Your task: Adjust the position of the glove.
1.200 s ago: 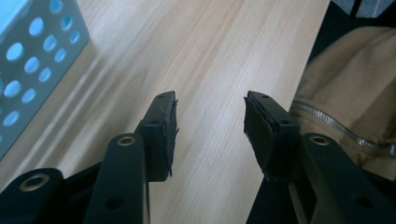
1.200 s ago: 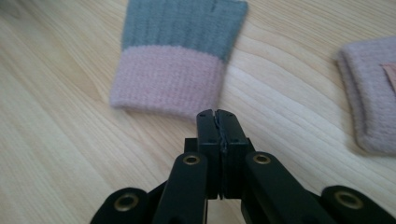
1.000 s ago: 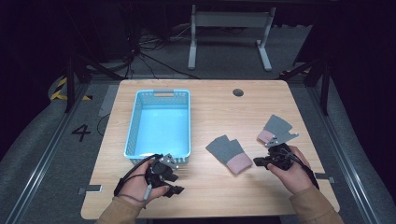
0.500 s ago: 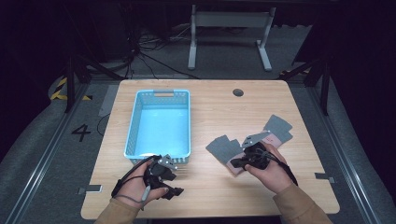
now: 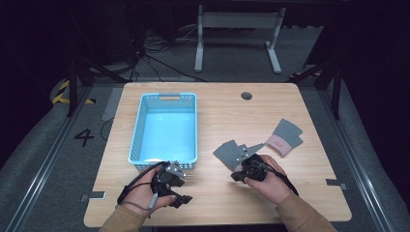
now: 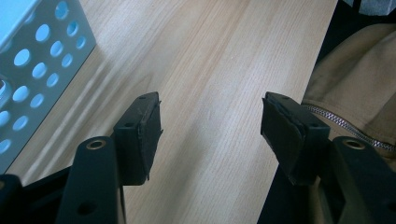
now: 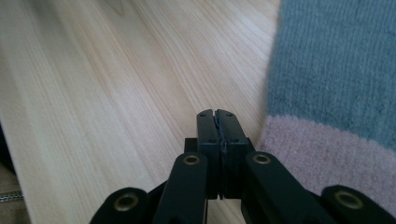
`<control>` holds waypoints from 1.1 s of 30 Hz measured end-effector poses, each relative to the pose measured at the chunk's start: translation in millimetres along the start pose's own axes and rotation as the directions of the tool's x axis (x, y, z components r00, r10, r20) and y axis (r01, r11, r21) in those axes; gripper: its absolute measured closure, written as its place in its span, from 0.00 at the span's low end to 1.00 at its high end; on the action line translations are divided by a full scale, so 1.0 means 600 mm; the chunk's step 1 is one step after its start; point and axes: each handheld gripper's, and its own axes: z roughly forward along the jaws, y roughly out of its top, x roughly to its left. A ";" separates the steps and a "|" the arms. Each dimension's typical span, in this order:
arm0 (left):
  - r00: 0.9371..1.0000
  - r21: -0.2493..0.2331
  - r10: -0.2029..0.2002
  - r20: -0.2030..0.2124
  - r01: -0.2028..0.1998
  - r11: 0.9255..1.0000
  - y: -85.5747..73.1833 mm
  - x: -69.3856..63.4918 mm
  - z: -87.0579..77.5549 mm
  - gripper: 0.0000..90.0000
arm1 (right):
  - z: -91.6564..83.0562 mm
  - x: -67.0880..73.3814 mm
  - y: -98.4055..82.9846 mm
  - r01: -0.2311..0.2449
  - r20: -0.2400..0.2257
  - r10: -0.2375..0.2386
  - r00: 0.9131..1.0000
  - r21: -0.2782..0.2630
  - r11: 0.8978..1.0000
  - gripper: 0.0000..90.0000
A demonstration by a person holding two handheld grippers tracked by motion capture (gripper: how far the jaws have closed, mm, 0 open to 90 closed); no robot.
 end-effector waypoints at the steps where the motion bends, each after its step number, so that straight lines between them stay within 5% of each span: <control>1: 1.000 0.000 0.000 0.000 0.000 1.000 0.000 0.000 0.000 0.43 | 0.000 0.000 0.000 0.000 0.000 0.000 1.000 0.000 1.000 1.00; 33: 0.999 -0.004 0.042 0.007 -0.042 0.999 0.019 0.006 0.004 0.40 | -0.025 -0.043 -0.050 -0.085 0.075 0.083 0.994 0.017 0.996 1.00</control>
